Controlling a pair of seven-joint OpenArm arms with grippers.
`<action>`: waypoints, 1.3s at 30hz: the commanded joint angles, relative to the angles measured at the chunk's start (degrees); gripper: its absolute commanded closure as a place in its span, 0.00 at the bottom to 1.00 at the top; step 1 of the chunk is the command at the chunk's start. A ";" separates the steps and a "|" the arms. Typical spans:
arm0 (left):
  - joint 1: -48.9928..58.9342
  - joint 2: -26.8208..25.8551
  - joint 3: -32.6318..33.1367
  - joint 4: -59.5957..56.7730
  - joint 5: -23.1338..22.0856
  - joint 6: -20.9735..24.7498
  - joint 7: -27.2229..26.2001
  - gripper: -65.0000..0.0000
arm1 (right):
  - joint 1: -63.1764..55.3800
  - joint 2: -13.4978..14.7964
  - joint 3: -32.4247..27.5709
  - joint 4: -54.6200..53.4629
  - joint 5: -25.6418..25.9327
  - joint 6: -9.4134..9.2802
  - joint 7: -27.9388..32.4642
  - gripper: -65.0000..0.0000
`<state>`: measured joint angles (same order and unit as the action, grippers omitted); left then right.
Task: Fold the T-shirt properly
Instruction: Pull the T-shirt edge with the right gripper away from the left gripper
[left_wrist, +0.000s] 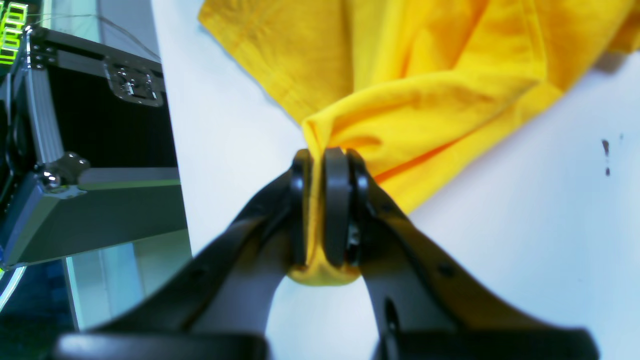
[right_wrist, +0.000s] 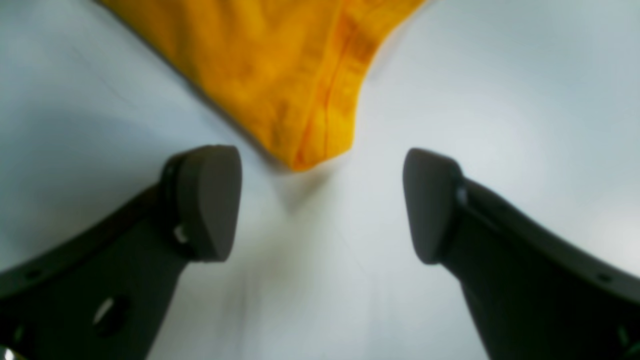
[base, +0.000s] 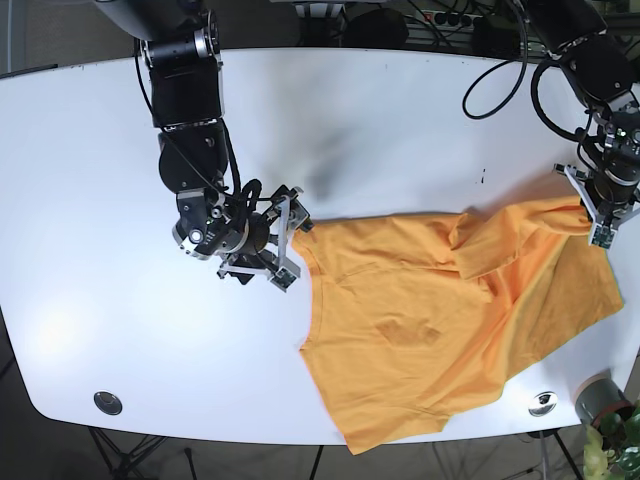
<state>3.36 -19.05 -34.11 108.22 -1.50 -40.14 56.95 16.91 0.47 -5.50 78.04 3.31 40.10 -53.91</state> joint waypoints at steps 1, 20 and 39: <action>0.47 -1.04 -0.31 1.01 -0.30 0.14 -1.17 1.00 | 1.34 -1.04 0.09 -0.63 0.07 -0.10 2.17 0.26; 1.08 -1.04 -0.22 1.01 -0.30 0.14 -1.26 1.00 | 2.92 -3.24 -1.49 -6.96 -0.19 -0.10 8.24 0.26; 0.73 -1.04 -0.31 1.01 -0.30 0.14 -1.26 1.00 | 4.76 -1.31 -1.40 -16.81 0.34 -0.10 16.15 0.75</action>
<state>4.84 -19.07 -34.09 108.22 -1.74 -40.16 56.53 20.67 -0.86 -7.09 60.66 3.31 39.92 -37.47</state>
